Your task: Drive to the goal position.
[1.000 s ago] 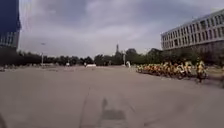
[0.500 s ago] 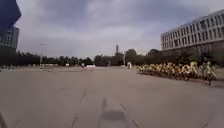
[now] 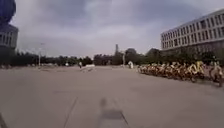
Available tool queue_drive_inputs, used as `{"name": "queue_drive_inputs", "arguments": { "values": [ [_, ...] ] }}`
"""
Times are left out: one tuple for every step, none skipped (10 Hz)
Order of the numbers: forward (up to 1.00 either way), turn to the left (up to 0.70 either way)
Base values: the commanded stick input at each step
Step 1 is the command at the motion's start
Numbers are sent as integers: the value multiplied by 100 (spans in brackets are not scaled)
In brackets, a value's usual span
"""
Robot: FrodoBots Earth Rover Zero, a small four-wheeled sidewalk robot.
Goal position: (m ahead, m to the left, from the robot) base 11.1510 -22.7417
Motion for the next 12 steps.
{"name": "queue_drive_inputs", "arguments": {
  "values": [
    [100,0],
    [100,0],
    [100,0],
    [100,0],
    [100,0],
    [100,0],
    [100,0],
    [100,0],
    [100,0],
    [100,2],
    [100,37],
    [100,24]
  ]
}}
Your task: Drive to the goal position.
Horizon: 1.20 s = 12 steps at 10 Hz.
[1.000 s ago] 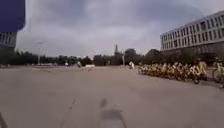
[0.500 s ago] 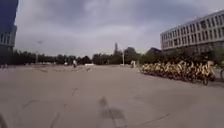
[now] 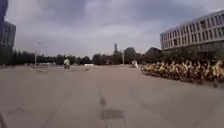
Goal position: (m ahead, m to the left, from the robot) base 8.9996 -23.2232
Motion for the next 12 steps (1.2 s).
{"name": "queue_drive_inputs", "arguments": {
  "values": [
    [100,10],
    [100,0],
    [100,0],
    [100,0],
    [100,0],
    [100,0],
    [100,0],
    [100,0],
    [100,0],
    [100,0],
    [100,0],
    [100,0]
  ]
}}
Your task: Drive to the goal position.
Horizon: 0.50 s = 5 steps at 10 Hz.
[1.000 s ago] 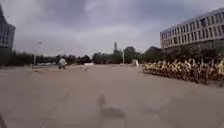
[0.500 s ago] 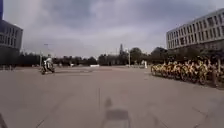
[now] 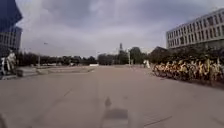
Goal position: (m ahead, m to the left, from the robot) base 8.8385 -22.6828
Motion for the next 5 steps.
{"name": "queue_drive_inputs", "arguments": {
  "values": [
    [100,0],
    [100,0],
    [100,-5],
    [100,-23],
    [100,-23]
  ]
}}
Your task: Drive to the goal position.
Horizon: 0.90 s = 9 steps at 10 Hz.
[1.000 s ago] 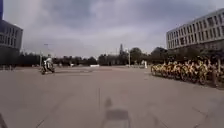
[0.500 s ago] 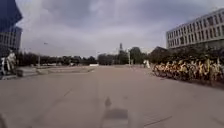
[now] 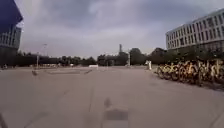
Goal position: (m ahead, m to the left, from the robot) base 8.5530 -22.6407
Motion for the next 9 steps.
{"name": "queue_drive_inputs", "arguments": {
  "values": [
    [100,0],
    [100,0],
    [100,0],
    [100,0],
    [100,0],
    [100,0],
    [100,0],
    [100,0],
    [100,0]
  ]
}}
